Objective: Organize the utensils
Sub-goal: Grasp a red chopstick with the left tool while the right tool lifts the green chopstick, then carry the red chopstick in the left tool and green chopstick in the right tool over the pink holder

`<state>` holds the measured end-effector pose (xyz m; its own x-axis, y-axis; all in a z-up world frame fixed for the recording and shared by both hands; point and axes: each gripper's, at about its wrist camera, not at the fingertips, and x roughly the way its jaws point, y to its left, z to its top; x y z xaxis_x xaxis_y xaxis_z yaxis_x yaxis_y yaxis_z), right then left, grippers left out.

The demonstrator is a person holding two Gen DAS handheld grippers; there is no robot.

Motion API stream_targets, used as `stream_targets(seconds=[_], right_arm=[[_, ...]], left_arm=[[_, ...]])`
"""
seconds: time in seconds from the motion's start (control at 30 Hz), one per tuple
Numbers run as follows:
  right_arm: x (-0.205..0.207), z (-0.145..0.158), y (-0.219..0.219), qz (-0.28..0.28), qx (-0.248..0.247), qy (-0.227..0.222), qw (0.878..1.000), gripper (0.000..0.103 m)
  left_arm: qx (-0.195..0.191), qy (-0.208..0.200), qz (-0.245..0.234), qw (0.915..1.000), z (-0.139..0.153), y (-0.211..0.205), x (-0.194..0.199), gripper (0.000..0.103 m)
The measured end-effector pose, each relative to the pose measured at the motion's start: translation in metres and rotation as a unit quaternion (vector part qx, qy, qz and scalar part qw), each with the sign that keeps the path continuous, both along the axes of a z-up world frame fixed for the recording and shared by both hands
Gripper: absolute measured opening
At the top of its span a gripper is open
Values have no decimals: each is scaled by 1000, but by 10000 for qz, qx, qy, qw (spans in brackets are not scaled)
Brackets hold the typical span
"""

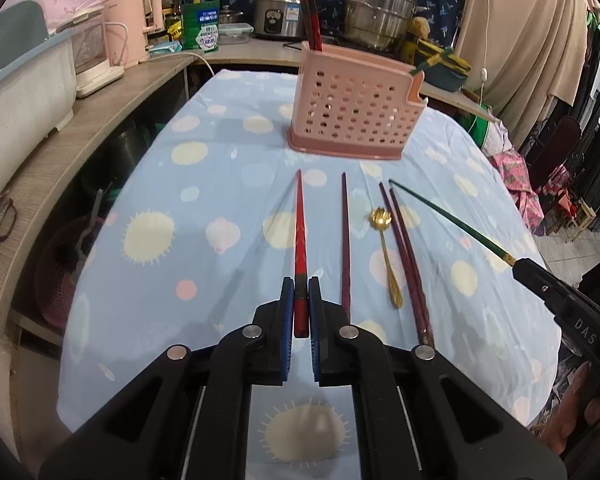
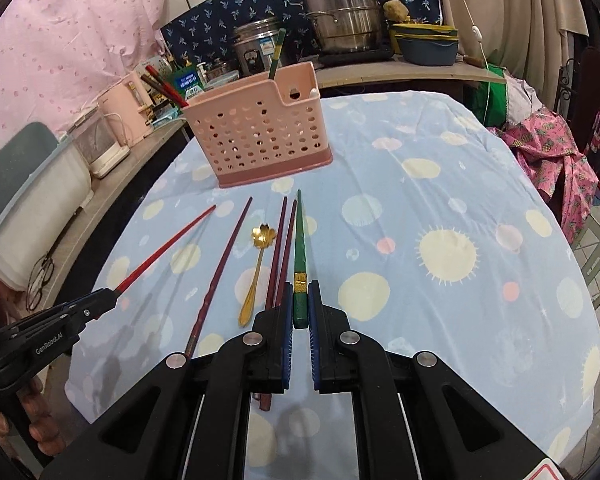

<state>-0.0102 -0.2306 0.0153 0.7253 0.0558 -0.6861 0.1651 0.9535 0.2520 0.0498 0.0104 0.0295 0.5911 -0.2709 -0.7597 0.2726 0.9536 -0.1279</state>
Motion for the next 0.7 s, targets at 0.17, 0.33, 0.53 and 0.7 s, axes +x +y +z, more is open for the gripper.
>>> stream_targets(seconds=[0.17, 0.33, 0.53, 0.7], right_arm=[[1, 30, -12, -165, 5, -337, 9993, 7], [4, 57, -19, -256, -102, -685, 9973, 7], [14, 79, -27, -264, 0, -940, 9952, 7], [23, 95, -32, -270, 131, -1132, 9931, 7]], left_arm=[[-175, -271, 85, 9994, 25, 5, 10, 7], [-299, -585, 164, 9977, 51, 6, 21, 7], [-537, -849, 176, 9948, 83, 5, 37, 7], [-600, -1105, 192, 9919, 106, 4, 46, 7]])
